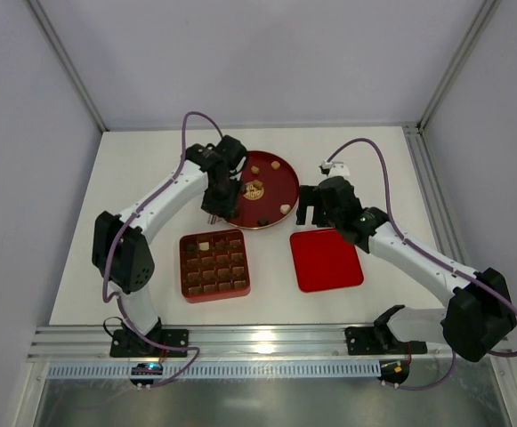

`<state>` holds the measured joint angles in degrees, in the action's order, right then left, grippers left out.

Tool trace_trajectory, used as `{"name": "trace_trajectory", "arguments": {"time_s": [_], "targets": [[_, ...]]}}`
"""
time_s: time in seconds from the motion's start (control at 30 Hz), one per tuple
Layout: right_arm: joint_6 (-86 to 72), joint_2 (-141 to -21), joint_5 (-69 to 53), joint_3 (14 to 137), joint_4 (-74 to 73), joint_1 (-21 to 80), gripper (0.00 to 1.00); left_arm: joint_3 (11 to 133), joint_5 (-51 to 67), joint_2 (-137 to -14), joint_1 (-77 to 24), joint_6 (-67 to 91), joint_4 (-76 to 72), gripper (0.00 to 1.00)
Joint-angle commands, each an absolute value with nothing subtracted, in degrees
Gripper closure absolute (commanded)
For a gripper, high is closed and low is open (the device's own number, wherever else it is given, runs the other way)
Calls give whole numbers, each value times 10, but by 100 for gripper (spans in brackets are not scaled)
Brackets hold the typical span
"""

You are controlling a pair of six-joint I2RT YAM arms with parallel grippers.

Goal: Pack the chocolate

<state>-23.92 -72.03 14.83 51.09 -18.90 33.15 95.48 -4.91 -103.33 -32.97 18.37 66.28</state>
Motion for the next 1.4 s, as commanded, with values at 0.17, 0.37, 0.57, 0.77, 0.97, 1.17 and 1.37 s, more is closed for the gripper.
{"name": "trace_trajectory", "arguments": {"time_s": [0.17, 0.37, 0.57, 0.77, 0.97, 1.17, 1.37], "targets": [[-246, -712, 149, 507, -169, 329, 0, 980, -41, -1030, -327, 165, 693, 59], [-245, -715, 149, 509, -166, 328, 0, 985, -25, -1039, -327, 162, 699, 60], [-245, -719, 148, 511, -165, 328, 0, 991, -25, -1043, -327, 163, 702, 61], [-245, -719, 148, 512, -165, 328, 0, 991, -20, -1049, -327, 162, 701, 64], [-243, -717, 148, 512, -166, 325, 0, 999, -23, -1050, -327, 163, 700, 69], [-243, -717, 149, 512, -167, 324, 0, 1010, -34, -1049, -327, 165, 692, 70], [-243, -718, 150, 511, -165, 323, 0, 1027, -46, -1051, -327, 170, 686, 71]]}}
